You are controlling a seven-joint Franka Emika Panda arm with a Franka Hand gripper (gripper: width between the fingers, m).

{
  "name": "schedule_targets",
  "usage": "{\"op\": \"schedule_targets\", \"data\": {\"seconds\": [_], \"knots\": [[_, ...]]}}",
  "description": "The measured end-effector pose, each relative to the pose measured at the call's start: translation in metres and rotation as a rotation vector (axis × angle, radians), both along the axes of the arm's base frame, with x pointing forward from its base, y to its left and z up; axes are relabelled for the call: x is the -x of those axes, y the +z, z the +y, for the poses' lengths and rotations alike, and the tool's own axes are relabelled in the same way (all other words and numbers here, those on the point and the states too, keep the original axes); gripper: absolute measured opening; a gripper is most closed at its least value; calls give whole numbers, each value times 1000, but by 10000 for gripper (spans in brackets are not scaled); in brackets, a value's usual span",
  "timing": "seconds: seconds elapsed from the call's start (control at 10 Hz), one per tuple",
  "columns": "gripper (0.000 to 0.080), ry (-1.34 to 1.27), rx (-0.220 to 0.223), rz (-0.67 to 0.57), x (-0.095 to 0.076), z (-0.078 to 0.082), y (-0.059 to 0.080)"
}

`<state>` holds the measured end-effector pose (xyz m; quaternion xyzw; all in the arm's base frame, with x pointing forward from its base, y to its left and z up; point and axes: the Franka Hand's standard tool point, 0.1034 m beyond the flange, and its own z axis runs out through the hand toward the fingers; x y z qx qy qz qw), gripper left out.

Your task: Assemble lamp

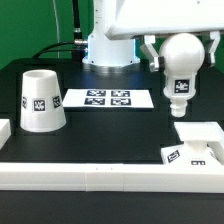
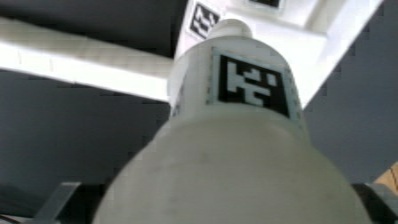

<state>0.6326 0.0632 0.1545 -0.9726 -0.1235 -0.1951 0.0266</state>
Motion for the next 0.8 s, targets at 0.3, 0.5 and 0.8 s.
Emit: {"op": "schedule_targets", "data": {"seconds": [0.3, 0.5, 0.8], "knots": [[576, 0, -5, 3, -7, 2, -2], [576, 10, 0, 4, -6, 4, -3], [576, 109, 44, -2, -7, 28, -7]]}}
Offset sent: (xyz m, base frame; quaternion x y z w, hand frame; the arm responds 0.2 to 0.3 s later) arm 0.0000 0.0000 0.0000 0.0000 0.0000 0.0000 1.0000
